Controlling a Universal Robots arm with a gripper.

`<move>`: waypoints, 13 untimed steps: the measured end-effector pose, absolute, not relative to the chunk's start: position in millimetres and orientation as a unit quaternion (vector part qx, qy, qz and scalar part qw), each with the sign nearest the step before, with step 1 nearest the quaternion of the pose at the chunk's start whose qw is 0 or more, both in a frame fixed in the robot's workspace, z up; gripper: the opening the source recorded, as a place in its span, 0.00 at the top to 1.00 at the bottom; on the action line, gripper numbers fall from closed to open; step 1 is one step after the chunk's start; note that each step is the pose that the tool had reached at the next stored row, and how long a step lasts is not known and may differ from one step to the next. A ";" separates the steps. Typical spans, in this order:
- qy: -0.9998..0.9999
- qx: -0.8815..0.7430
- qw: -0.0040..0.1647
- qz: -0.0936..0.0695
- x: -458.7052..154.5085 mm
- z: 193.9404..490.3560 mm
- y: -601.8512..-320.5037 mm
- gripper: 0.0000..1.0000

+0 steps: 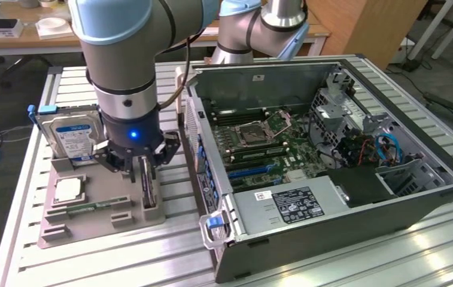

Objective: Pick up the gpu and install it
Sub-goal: 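Pick up the gpu and move the gpu toward the slot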

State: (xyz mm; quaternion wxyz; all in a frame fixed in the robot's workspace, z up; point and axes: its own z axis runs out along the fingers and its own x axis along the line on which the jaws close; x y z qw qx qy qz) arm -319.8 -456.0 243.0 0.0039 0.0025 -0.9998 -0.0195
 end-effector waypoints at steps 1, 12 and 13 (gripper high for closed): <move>-1.000 0.002 0.004 -0.019 -319.0 242.4 -456.0 0.57; -1.000 0.002 0.004 -0.020 -317.3 238.4 -448.9 0.57; -1.000 0.002 0.004 -0.020 -317.4 237.9 -447.8 0.57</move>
